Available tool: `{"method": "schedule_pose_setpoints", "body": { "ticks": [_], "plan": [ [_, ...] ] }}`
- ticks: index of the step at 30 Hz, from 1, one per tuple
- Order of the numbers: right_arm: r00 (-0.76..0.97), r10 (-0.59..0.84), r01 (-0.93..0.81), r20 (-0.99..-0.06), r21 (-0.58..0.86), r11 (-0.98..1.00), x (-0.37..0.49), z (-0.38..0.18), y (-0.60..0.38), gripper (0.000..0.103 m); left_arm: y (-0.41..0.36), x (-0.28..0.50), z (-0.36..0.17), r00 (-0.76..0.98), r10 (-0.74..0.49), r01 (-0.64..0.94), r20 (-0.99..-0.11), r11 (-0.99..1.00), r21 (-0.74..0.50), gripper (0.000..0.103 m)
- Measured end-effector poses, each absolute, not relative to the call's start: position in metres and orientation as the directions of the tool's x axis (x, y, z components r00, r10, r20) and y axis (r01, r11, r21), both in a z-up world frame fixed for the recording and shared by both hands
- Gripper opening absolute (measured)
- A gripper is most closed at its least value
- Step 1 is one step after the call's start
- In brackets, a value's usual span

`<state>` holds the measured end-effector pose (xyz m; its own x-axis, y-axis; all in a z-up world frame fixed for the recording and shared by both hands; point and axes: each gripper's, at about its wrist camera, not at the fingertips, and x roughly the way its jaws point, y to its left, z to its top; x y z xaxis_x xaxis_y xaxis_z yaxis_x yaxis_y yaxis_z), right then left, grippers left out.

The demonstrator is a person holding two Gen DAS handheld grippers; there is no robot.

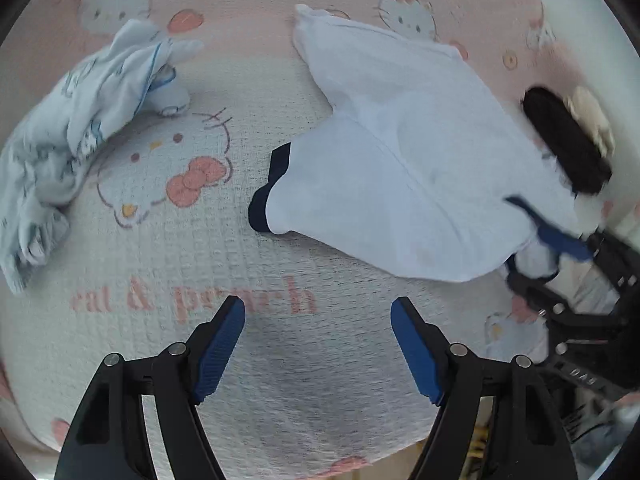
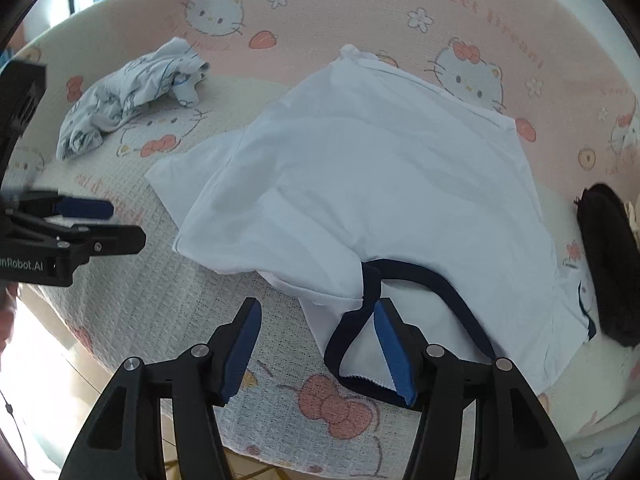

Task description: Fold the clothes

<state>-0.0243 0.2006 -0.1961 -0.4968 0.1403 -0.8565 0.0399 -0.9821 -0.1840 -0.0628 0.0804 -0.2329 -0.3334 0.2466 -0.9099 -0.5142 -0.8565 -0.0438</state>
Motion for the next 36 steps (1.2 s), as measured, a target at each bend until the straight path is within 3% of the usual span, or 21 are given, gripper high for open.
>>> {"method": "schedule_pose_setpoints", "body": {
  "ticks": [3,6,10,16,24,30,36],
  "plan": [
    [-0.534,0.237,0.147,-0.812,-0.365,-0.92,-0.018,-0.203,0.186,0.058,0.099,-0.048,-0.237,-0.487,0.107,-0.628,-0.867,-0.733,0.262,0.074],
    [-0.563,0.304,0.196,-0.769,-0.482,-0.854,-0.014,-0.211,0.18,0.058,0.112,-0.03,-0.244,-0.66,0.032,-0.638,-0.751,-0.552,0.537,0.074],
    [-0.6,0.379,0.242,-0.705,-0.611,-0.754,-0.014,-0.223,0.177,0.058,0.121,-0.007,-0.254,-0.788,0.083,-0.603,-0.611,-0.309,0.735,0.074],
    [-0.722,0.417,0.344,-0.552,-0.809,-0.476,-0.001,-0.244,0.156,0.058,0.133,0.004,-0.267,-0.8,0.174,-0.595,-0.574,-0.103,0.797,0.074],
    [-0.831,0.364,0.357,-0.421,-0.905,-0.23,0.004,-0.263,0.143,0.058,0.145,-0.021,-0.263,-0.819,0.222,-0.54,-0.529,0.009,0.841,0.074],
    [-0.823,0.375,0.357,-0.426,-0.902,-0.243,-0.003,-0.256,0.142,0.058,0.141,-0.02,-0.272,-0.83,0.258,-0.455,-0.495,0.201,0.867,0.074],
    [-0.845,0.365,0.344,-0.392,-0.919,-0.191,-0.003,-0.259,0.138,0.058,0.151,-0.025,-0.278,-0.846,0.335,-0.354,-0.415,0.229,0.907,0.074]
  ]
}}
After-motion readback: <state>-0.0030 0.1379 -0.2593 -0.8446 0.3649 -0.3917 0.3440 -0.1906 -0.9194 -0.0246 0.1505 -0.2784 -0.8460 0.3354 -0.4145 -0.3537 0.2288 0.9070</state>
